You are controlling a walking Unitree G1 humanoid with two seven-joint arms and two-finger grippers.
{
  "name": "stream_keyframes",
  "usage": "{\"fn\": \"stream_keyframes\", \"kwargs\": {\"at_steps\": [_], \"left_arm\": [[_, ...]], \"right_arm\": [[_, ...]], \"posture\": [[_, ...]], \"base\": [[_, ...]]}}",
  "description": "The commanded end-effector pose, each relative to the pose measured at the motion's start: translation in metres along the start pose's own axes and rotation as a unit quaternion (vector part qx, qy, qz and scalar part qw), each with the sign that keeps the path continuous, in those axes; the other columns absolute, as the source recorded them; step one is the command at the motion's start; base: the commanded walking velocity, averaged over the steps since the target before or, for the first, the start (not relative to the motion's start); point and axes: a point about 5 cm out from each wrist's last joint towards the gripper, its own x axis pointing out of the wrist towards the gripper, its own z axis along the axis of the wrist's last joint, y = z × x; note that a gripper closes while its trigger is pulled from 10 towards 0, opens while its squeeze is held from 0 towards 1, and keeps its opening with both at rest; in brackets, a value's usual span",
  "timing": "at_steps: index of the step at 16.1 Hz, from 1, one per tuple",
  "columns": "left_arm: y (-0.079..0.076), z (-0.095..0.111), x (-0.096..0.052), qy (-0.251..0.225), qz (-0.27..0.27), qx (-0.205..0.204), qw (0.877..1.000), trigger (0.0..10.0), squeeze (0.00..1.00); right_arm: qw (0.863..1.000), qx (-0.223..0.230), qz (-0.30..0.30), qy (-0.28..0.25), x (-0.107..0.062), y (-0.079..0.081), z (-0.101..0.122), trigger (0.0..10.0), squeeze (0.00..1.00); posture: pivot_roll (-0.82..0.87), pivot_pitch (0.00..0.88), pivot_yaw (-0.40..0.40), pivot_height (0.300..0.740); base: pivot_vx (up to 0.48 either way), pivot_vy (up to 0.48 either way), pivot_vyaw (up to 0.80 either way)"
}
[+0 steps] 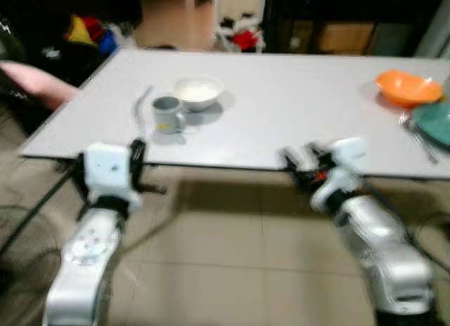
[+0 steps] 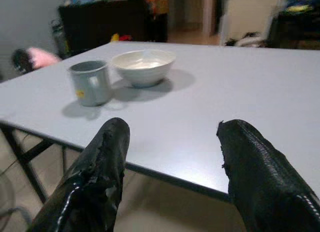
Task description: Setting the table
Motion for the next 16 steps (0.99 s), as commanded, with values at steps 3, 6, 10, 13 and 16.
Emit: {"fn": "stream_keyframes", "kwargs": {"at_steps": [3,6,10,13,16], "left_arm": [[-0.0057,0.0028,0.0019,-0.004,-0.017,0.006,1.000,10.0,0.00],[-0.0062,0.0032,0.0027,-0.004,-0.019,0.004,1.000,10.0,0.00],[-0.0066,0.0031,0.0042,-0.004,-0.024,0.004,1.000,10.0,0.00],[-0.0077,0.0029,0.0043,-0.004,-0.027,0.004,1.000,10.0,0.00],[-0.0123,0.0016,0.0038,-0.001,-0.047,0.001,0.999,10.0,0.00]], "right_arm": [[1.000,-0.001,-0.013,-0.012,-0.0030,-0.0065,0.0036,10.0,0.00],[1.000,0.001,-0.014,-0.011,-0.0041,-0.0063,0.0026,10.0,0.00],[1.000,0.002,-0.015,-0.011,-0.0038,-0.0058,0.0018,10.0,0.00],[1.000,0.002,-0.013,-0.009,-0.0044,-0.0056,0.0011,10.0,0.00],[1.000,0.010,-0.013,-0.008,-0.0056,-0.0060,0.0003,10.0,0.00]], "posture": [[-0.10,0.000,0.031,0.740],[-0.10,0.000,0.034,0.740],[-0.10,0.000,0.037,0.740],[-0.10,0.000,0.038,0.740],[-0.10,0.000,0.041,0.740]], "base": [[0.359,0.000,0.00],[0.360,0.000,0.00],[0.359,0.000,0.00],[0.356,0.000,0.00],[0.359,0.000,0.00]]}}
